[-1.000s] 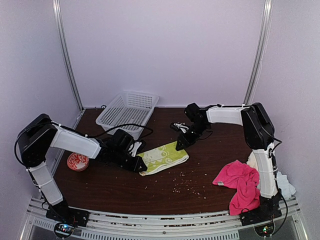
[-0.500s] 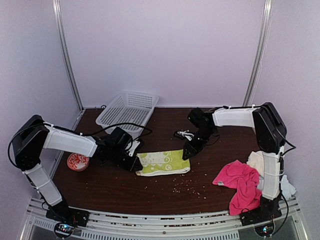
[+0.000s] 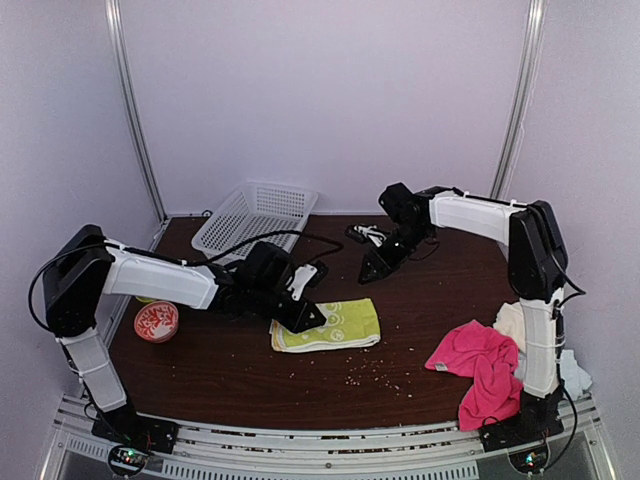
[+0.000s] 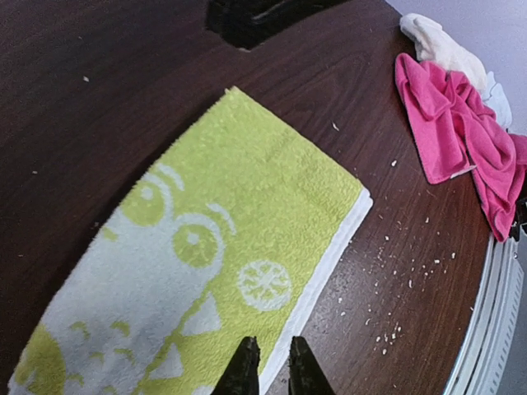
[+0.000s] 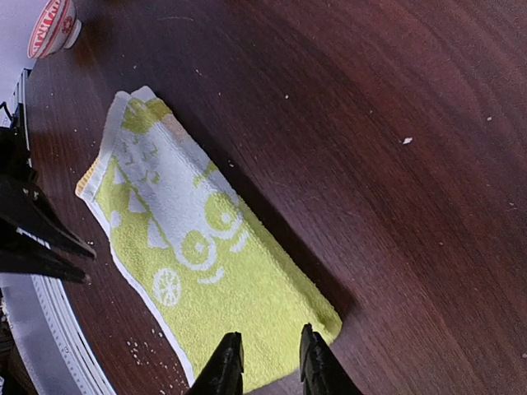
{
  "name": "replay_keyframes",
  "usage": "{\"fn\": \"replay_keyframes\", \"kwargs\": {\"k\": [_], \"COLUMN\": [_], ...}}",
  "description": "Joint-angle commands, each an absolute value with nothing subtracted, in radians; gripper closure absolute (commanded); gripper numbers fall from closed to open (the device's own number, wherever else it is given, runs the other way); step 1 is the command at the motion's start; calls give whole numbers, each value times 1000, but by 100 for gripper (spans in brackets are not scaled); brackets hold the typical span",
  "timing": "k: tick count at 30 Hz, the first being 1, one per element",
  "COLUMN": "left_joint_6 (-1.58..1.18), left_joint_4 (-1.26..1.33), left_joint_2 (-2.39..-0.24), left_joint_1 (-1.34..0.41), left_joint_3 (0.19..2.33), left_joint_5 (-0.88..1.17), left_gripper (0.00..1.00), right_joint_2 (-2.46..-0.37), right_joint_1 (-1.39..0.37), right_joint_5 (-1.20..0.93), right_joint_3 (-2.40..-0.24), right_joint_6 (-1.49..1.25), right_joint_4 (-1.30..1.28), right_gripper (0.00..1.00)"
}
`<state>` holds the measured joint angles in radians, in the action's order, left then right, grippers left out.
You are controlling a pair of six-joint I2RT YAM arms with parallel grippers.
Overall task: Roll the towels
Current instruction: Smooth out the towel at the center of the board, then rotate the towel at the center of the board.
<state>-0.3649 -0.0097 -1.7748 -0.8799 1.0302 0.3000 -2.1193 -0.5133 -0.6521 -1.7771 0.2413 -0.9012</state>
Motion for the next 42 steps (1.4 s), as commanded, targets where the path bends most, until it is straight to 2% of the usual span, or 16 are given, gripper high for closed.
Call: {"fn": "replay_keyframes", "kwargs": {"k": [1,14,19,26,30,36,39,42], "left_joint_6": [-382,-322,-236,-165,-140,-161,-189,-195], "left_joint_4": [76,14,-74,-134,-182,-165,-171,-123], "left_joint_2": [-1858,-1884,-1910,-2016,-2032,-1914,-1878,-1842], "left_joint_1": [-904,-906,-904,-889,-889,-887,-889,-911], "left_joint_3": [1061,959,1028,1220,1307,1254,1247,1217], "left_joint_5": [349,282,202,198,211,188,224,275], "left_gripper": [87,87,88,88,84,73,72,76], "right_joint_2": [-2221,-2257,-2185,-2028,-1966,-1905,-1878,-1889], "right_joint_1": [-522,-519,-516,-517,-531,-538,-523,-500], "right_joint_5": [-707,-547,-532,-470,-542,-721,-722,-723], "right_joint_3": [-1793,-1655,-1514,-1317,-1276,-1307,-1348,-1402], "right_joint_6": [252,235,257,271,309,400,403,409], "right_joint_4": [-917,-843,-841,-827,-881,-1001,-1008,-1016], "right_gripper": [77,80,81,81,80,78,75,75]}}
